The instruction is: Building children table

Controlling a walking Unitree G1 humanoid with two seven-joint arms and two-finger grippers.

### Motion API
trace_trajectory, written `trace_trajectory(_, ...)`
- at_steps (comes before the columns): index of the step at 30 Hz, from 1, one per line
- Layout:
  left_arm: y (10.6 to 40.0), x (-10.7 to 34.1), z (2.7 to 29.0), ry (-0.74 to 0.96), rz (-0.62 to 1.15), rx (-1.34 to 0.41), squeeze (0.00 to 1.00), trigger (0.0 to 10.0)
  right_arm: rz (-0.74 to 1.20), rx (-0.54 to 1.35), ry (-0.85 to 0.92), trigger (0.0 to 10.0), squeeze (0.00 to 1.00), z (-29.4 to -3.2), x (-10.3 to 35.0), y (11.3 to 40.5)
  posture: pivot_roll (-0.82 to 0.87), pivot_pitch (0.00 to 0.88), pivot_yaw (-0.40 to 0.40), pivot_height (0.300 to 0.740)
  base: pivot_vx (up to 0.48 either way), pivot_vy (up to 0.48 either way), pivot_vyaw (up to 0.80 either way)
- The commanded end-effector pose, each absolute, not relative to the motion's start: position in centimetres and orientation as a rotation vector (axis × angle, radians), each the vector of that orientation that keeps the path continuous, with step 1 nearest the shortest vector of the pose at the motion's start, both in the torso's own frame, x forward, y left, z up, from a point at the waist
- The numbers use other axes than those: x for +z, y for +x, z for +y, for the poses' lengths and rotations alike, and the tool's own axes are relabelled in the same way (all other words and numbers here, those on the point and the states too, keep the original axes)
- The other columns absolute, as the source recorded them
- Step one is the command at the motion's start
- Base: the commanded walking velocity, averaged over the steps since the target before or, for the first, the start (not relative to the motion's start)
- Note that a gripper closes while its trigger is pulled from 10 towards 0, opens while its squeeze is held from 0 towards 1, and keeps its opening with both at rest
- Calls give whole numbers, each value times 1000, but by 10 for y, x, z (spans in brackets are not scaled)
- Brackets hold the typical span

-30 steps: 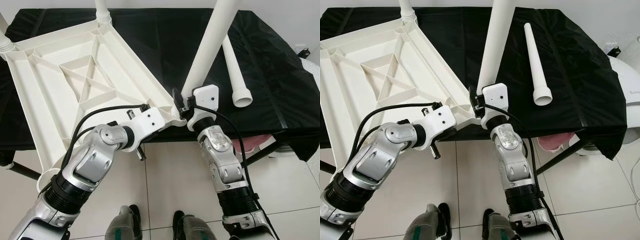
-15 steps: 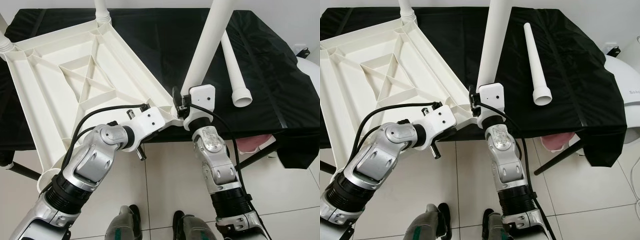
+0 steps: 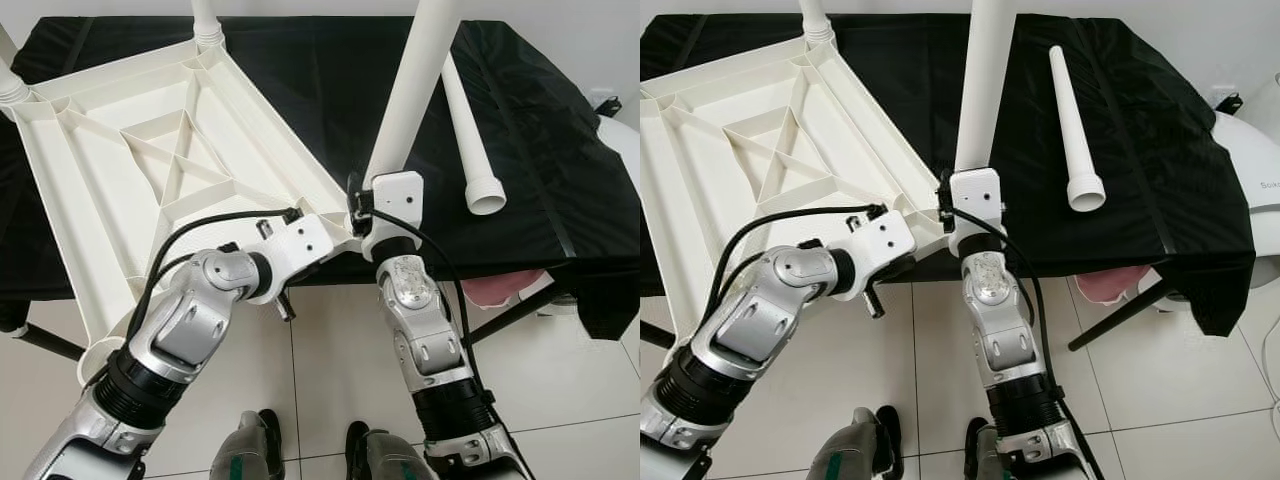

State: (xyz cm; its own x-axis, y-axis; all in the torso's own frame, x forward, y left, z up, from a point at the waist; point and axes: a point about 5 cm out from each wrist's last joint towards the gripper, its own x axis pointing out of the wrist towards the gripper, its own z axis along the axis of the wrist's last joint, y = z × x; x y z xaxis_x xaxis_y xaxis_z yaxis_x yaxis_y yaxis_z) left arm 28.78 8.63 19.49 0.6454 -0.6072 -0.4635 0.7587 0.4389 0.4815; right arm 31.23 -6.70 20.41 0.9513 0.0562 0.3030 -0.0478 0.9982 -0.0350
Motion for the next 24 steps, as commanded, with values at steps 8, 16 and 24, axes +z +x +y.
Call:
trace_trajectory(8, 286, 208, 82, 752, 146, -819, 0, 10000, -192, -76, -45, 10000, 0, -79, 182, 314, -71, 200, -37, 740, 0, 0, 0)
trace_trajectory(16, 286, 209, 83, 756, 145, -821, 0, 10000, -185, -92, -27, 10000, 0, -80, 180, 314, -72, 200, -30, 740, 0, 0, 0)
trace_trajectory(24, 287, 209, 83, 758, 146, -823, 0, 10000, -174, -106, -6, 10000, 0, -84, 177, 313, -74, 202, -26, 740, 0, 0, 0)
